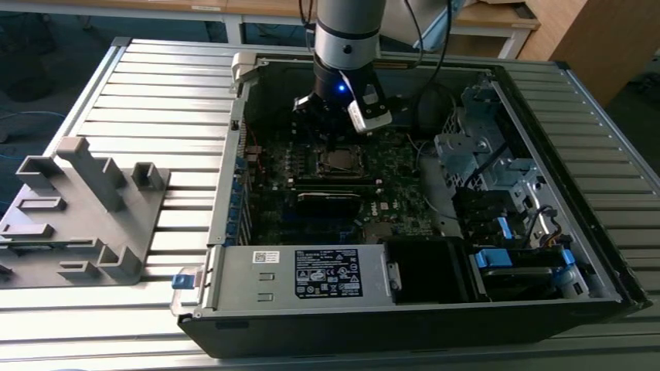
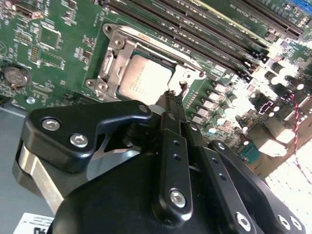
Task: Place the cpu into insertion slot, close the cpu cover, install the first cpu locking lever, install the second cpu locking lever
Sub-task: 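Close the cpu cover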
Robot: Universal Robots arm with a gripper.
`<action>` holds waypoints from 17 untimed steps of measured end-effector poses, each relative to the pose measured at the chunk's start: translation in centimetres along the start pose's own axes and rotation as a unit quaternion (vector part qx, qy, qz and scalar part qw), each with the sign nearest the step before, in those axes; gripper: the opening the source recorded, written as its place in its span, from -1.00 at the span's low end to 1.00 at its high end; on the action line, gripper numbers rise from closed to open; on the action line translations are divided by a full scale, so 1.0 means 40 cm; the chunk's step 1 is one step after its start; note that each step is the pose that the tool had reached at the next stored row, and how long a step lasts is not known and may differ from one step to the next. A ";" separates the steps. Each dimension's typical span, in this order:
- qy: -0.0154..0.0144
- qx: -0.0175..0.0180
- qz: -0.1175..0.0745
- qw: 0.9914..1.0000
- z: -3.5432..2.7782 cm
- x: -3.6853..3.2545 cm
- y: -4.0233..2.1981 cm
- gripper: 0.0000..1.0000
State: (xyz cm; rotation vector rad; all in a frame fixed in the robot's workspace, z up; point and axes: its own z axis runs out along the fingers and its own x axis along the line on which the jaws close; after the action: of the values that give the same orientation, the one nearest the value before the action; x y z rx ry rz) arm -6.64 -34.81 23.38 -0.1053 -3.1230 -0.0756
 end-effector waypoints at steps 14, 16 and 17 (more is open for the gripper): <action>-0.002 -0.002 -0.003 1.000 0.027 0.020 -0.005 -0.79; -0.002 -0.002 -0.003 1.000 0.035 0.020 -0.005 -0.79; -0.002 -0.002 -0.003 1.000 0.038 0.020 -0.005 -0.79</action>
State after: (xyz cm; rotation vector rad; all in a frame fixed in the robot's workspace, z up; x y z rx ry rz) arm -7.47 -34.90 21.88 -0.0958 -3.1280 -0.0818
